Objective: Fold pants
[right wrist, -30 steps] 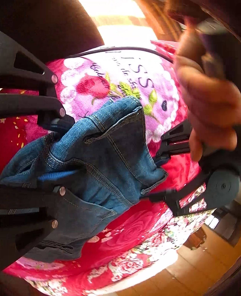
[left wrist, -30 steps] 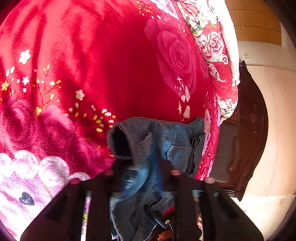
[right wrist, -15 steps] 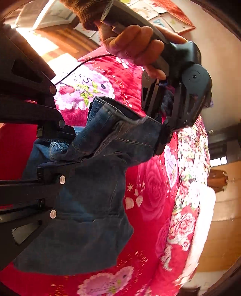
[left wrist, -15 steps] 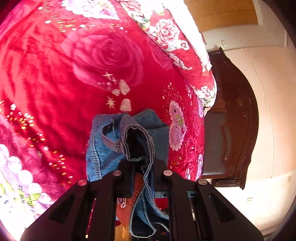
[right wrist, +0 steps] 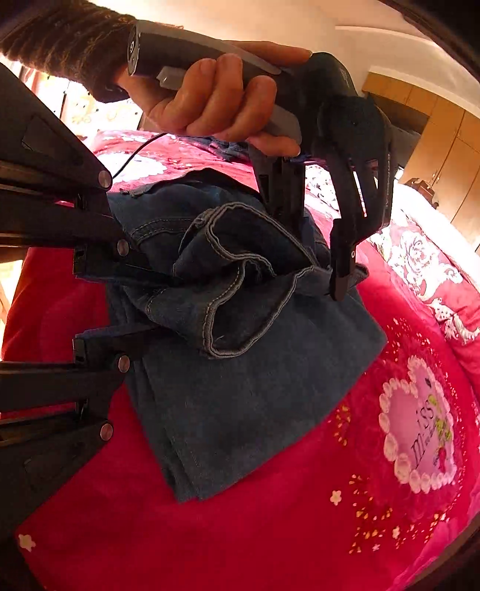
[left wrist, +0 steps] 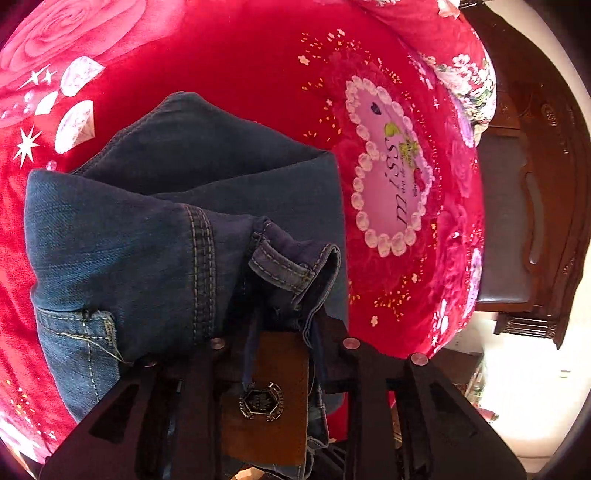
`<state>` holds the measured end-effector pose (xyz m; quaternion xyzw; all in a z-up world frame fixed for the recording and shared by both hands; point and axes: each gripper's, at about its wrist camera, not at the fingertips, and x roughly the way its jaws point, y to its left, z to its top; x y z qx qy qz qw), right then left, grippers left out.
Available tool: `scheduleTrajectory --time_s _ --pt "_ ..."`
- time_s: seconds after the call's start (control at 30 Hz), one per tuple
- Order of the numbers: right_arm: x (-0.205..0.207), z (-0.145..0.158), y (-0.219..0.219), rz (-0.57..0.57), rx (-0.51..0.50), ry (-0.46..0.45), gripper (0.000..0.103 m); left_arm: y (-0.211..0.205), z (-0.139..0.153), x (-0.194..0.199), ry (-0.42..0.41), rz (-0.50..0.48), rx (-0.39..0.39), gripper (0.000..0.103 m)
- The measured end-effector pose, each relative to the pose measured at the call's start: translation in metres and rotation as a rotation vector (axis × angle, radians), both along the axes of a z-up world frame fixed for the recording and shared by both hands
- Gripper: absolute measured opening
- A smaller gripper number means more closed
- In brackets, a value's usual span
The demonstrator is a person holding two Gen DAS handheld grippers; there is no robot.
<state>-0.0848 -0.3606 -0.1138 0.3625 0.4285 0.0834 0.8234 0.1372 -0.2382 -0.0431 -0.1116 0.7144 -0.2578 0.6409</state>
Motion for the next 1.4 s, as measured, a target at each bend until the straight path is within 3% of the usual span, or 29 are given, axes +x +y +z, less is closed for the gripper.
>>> scheduleTrajectory --time_s 0.13,0.2,0.27,0.3,0.33,0.47,0.6,0.7,0.77,0.8,0.87,0.93,1.0,1.07,1.13,1.27,1.3,1.33,1.4 --pt "0.003 -0.004 -0.005 0.008 0.037 0.016 0.025 0.003 0.013 -0.001 0.023 -0.015 -0.026 0.028" --pt "0.001 -0.002 -0.009 -0.003 0.053 0.019 0.029 0.015 0.027 0.002 -0.004 0.002 -0.054 0.028" --pt "-0.004 0.002 -0.013 -0.015 0.050 0.013 0.035 0.034 0.040 0.007 -0.039 0.032 -0.081 0.038" --pt "-0.009 0.005 -0.016 -0.027 0.047 -0.003 0.041 0.045 0.044 0.009 -0.056 0.054 -0.086 0.051" --pt "-0.015 0.011 -0.019 -0.046 0.043 -0.029 0.047 0.058 0.046 0.010 -0.072 0.079 -0.084 0.058" --pt "-0.036 0.024 -0.045 -0.160 0.062 -0.145 0.066 0.105 0.034 0.004 -0.051 0.155 -0.095 0.058" --pt "-0.015 0.011 -0.053 -0.144 0.104 -0.098 0.066 0.131 0.007 -0.017 0.023 0.201 -0.147 0.058" --pt "0.007 0.000 -0.041 -0.075 0.114 -0.051 0.065 0.135 -0.013 -0.027 0.059 0.213 -0.133 0.061" --pt "0.020 0.001 -0.033 -0.022 0.090 -0.044 0.023 0.136 -0.010 -0.029 0.040 0.225 -0.134 0.054" --pt "0.023 0.008 -0.028 0.013 0.100 -0.058 0.015 0.137 -0.003 -0.030 0.011 0.234 -0.139 0.044" --pt "0.022 0.030 -0.027 0.017 0.095 -0.121 0.014 0.139 0.005 -0.034 -0.046 0.246 -0.106 0.037" --pt "0.020 0.032 -0.030 -0.013 0.106 -0.108 0.014 0.135 -0.001 -0.035 -0.078 0.227 -0.033 0.037" --pt "0.018 0.006 -0.037 -0.058 0.128 -0.006 0.016 0.130 -0.012 -0.035 -0.095 0.198 0.057 0.038" --pt "0.014 -0.028 -0.041 -0.080 0.207 0.101 0.017 0.126 -0.018 -0.037 -0.104 0.179 0.093 0.038" --pt "0.007 -0.032 -0.049 -0.112 0.280 0.092 0.024 0.127 -0.012 -0.039 -0.123 0.173 0.078 0.038" --pt "0.005 0.006 -0.061 -0.112 0.200 -0.003 0.033 0.148 0.006 -0.045 -0.111 0.176 -0.076 0.038" --pt "0.006 0.013 -0.066 -0.123 0.186 -0.032 0.044 0.154 0.010 -0.043 -0.114 0.182 -0.111 0.038" --pt "0.013 0.020 -0.071 -0.131 0.176 -0.057 0.055 0.156 0.013 -0.038 -0.116 0.187 -0.138 0.040" --pt "0.035 0.027 -0.074 -0.128 0.145 -0.077 0.058 0.155 0.012 -0.026 -0.111 0.200 -0.146 0.051"
